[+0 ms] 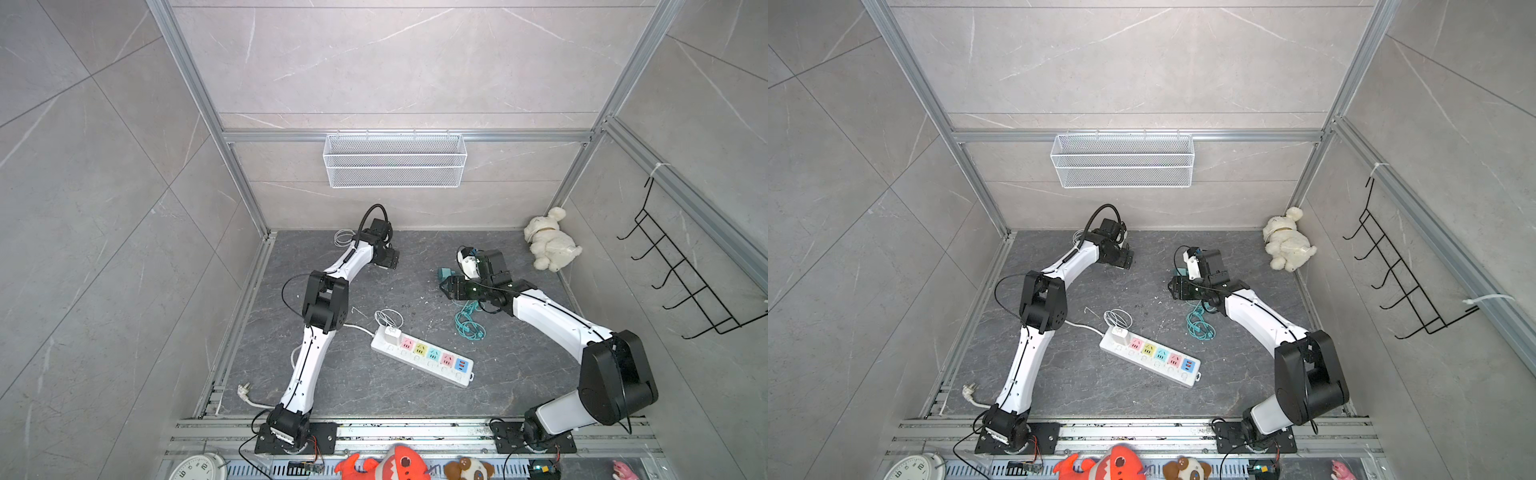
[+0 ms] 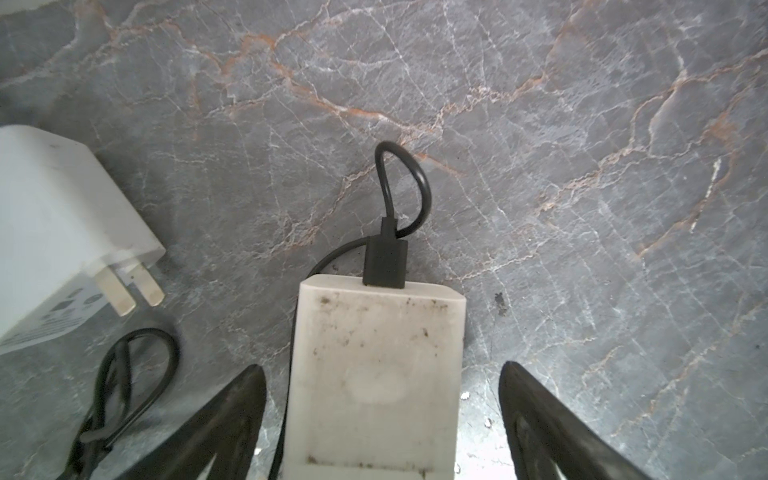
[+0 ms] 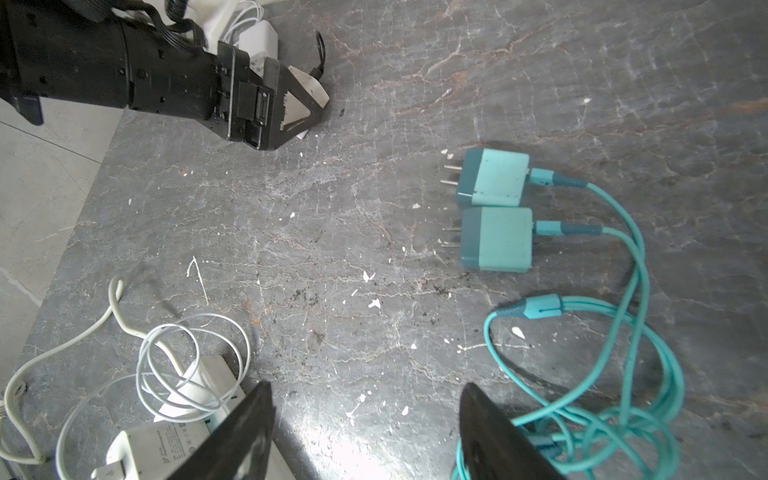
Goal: Insert the plug
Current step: 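Reach the left gripper to the white square charger with black cable and grasp it, then lift the square charger with left gripper toward power strip while right gripper swings away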
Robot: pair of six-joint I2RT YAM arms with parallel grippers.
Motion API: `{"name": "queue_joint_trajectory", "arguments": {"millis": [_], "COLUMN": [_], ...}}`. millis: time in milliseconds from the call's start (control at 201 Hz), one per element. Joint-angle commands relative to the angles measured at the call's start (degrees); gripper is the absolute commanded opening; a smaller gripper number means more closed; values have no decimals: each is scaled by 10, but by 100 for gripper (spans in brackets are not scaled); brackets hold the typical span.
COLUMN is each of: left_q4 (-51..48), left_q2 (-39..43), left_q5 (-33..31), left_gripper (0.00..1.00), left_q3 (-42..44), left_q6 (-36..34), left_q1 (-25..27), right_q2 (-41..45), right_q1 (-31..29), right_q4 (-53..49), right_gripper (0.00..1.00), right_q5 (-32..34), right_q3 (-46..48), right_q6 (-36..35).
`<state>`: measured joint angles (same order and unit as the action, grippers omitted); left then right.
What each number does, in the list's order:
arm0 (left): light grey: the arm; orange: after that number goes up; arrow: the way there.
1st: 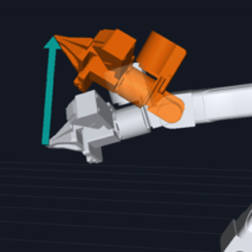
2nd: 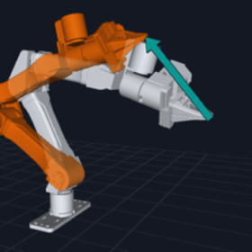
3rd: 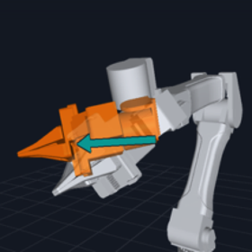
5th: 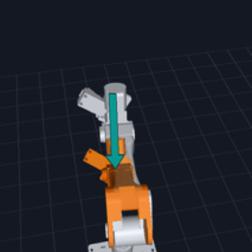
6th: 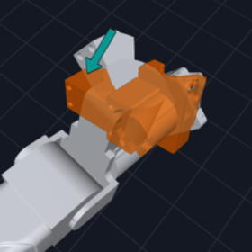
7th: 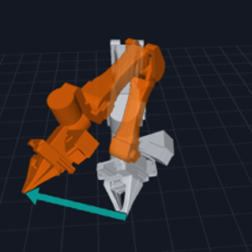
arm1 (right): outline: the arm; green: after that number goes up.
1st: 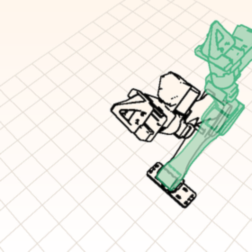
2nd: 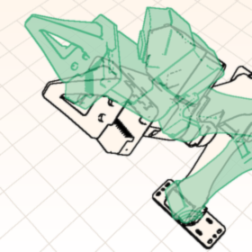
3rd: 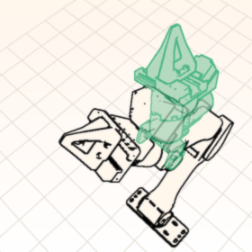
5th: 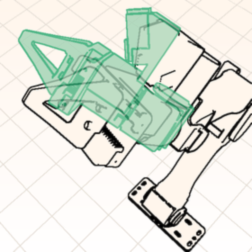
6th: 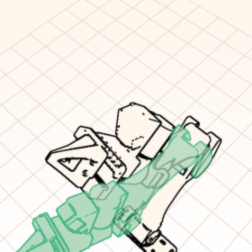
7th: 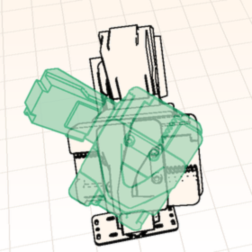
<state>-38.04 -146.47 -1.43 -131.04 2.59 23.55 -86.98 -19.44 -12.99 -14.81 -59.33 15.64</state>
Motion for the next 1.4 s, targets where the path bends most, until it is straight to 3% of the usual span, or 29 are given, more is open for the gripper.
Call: {"name": "queue_joint_trajectory", "arguments": {"millis": [0, 229, 557, 796, 1045, 1398], "left_q4": [-13, -15, -27, -3, 138, 431], "left_q2": [-3, -6, 7, 53, 206, 382], "left_q5": [0, 0, -16, -17, 11, 4], "left_gripper": [88, 79, 54, 45, 44, 44], "left_q3": [-17, -15, 0, 42, 205, 459], "left_q6": [3, 2, -2, 11, 4, -12], "left_q1": [4, 12, 17, 19, 41, 80], "right_q2": [16, 28, 25, 22, 32, 42], "right_q1": [4, 9, 15, 15, 18, 33], "right_q4": [5, 10, 2, 0, -8, -61], "right_gripper": [71, 71, 71, 72, 72, 72], "right_q5": [-4, -4, 3, -14, -20, -18], "right_q3": [10, 23, 9, -13, -13, -19], "right_q6": [-8, -10, -27, -25, 1, 46]}}
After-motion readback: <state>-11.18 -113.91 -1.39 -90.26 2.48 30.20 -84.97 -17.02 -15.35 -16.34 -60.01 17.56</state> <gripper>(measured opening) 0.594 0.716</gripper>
